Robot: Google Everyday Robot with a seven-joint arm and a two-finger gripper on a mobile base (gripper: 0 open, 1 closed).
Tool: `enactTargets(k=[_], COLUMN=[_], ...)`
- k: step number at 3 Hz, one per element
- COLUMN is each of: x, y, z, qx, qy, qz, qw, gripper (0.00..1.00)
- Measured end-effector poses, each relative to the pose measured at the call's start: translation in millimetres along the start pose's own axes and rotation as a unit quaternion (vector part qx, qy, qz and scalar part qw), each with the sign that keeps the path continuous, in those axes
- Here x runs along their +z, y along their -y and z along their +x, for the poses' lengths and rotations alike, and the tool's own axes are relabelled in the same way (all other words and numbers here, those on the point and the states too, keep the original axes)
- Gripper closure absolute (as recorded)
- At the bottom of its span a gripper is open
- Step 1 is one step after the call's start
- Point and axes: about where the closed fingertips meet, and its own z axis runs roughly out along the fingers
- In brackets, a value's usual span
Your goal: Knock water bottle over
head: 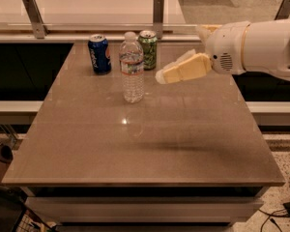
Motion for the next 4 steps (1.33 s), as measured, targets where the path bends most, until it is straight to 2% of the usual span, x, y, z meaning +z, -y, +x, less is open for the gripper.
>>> enactTargets(k=[2, 4], x=[36, 67], y=[-7, -9], z=[22, 32], qx=[0.033, 0.064], qy=[0.049, 0.084], qz=[-0.005, -0.005], qw=[0.9982, 0.9944], gripper=[0.0, 0.0])
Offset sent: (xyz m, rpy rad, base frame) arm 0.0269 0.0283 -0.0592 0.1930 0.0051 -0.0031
